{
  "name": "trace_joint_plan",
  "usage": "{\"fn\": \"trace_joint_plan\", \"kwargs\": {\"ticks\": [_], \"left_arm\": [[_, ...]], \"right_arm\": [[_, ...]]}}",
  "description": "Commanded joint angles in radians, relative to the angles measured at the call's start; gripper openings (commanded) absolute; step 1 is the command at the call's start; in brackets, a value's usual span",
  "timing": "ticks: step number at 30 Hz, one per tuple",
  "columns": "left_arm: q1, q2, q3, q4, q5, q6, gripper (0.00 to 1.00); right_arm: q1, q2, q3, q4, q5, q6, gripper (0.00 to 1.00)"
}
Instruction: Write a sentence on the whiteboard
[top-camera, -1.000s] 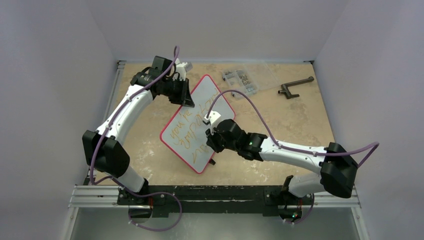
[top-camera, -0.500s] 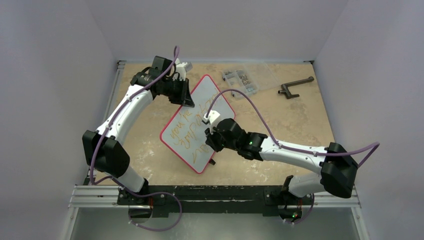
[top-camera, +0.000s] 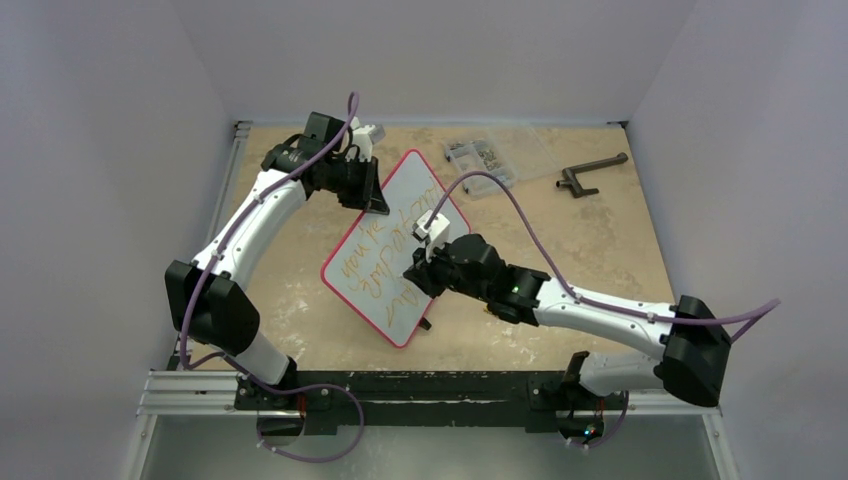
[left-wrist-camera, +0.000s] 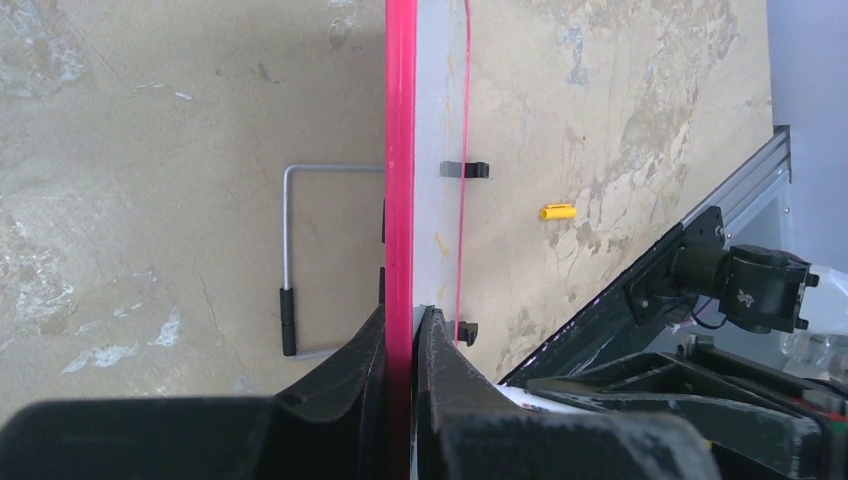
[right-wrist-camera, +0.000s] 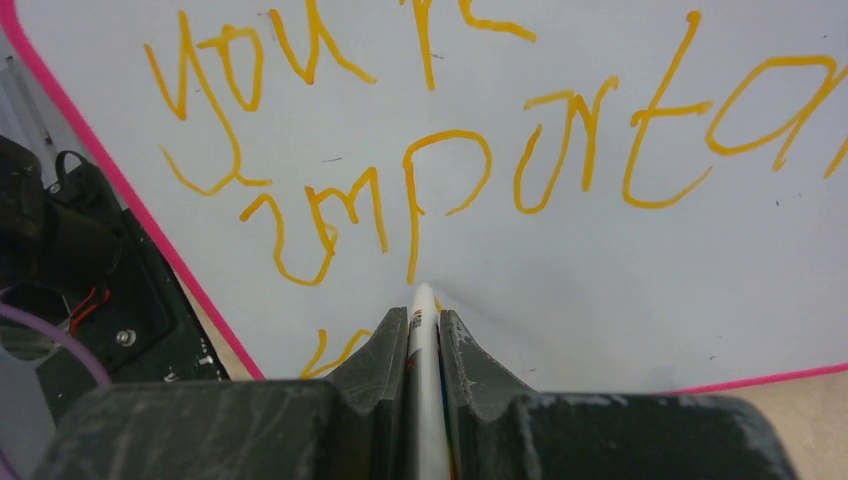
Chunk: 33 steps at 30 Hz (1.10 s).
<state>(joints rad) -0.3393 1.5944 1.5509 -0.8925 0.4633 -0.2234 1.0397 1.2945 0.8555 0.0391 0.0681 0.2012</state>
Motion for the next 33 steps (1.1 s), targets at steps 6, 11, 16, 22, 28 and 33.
{"fn": "trace_joint_plan", "kwargs": {"ticks": [6, 11, 16, 22, 28, 33], "left_arm": [[0.016, -0.012, -0.004, -0.021, -0.216, 0.076, 0.00], [0.040, -0.016, -0.003, -0.027, -0.241, 0.097, 0.00], [0.085, -0.007, -0.003, -0.025, -0.240, 0.107, 0.00], [0.114, 0.010, 0.003, -0.024, -0.220, 0.112, 0.00], [0.129, 0.035, 0.009, -0.025, -0.215, 0.121, 0.00], [0.131, 0.045, 0.012, -0.029, -0.218, 0.129, 0.00]], "right_arm": [[-0.039, -0.188, -0.108, 0.089, 0.027, 0.007, 0.00], [-0.155, -0.205, -0.173, 0.159, -0.075, 0.025, 0.00], [-0.245, -0.196, -0.220, 0.245, -0.214, 0.034, 0.00], [-0.249, -0.167, -0.214, 0.307, -0.336, 0.006, 0.00], [-0.254, -0.108, -0.201, 0.377, -0.412, 0.007, 0.00], [-0.264, -0.036, -0.168, 0.409, -0.425, 0.010, 0.00]]}}
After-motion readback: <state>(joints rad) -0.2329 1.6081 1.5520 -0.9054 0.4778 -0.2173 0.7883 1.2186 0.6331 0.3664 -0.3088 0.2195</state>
